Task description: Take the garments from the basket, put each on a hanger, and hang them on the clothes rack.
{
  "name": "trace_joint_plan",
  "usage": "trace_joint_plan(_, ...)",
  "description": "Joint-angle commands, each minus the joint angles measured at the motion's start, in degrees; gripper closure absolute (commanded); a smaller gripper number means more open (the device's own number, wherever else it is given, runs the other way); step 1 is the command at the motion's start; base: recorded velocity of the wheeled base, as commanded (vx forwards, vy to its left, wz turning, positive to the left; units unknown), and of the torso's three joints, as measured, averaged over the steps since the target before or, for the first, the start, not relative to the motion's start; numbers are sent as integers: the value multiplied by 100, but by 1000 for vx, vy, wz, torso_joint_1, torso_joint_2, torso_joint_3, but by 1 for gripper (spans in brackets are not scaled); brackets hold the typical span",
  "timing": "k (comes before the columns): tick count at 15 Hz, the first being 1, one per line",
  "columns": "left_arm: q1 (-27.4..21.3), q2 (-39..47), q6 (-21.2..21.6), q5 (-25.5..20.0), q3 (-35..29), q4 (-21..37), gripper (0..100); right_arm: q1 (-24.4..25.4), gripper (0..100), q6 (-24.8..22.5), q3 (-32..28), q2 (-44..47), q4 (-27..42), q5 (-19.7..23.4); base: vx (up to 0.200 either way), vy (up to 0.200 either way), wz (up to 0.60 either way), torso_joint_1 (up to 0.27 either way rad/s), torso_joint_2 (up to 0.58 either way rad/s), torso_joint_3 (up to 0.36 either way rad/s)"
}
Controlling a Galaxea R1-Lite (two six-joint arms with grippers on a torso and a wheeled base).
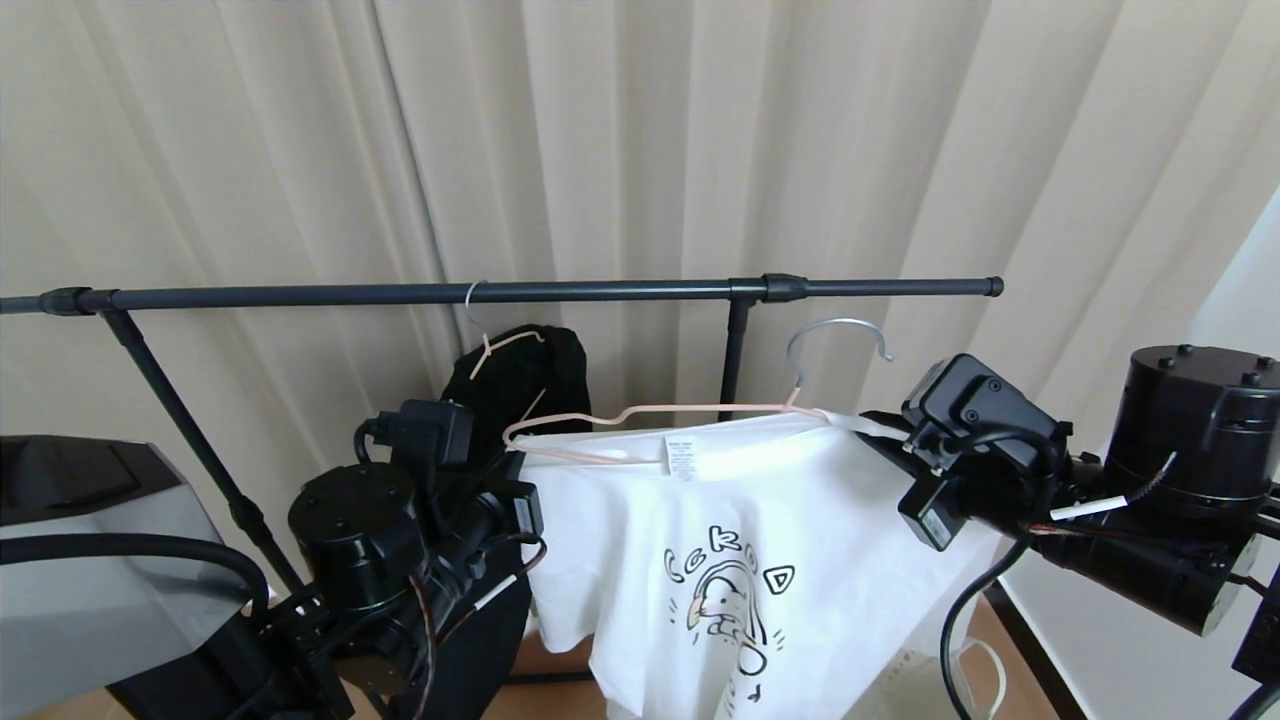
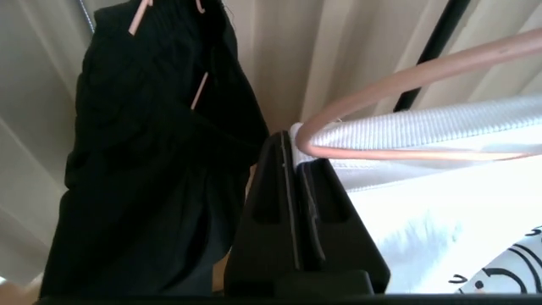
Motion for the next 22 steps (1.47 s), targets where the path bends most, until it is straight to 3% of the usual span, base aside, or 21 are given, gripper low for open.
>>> trace_joint_plan(1,76,-3,16,5,15,-118,100,-21,100,-2,28,-12,26,256,0,0,0,0,0,0)
trace_joint_plan(13,155,-478,113,-188,156,-118,100,-250,100,-187,37,49,273,291,0,0,0,0,0,0)
trace_joint_plan(17,-311,-671,350,-179,253,-100,100,-179,100,-178,11,181,255,238,0,0,0,0,0,0)
trace_joint_plan(22,-777,-654,983,-179,68,216,100,-39,100,-152,-16,243,220,194,0,0,0,0,0,0)
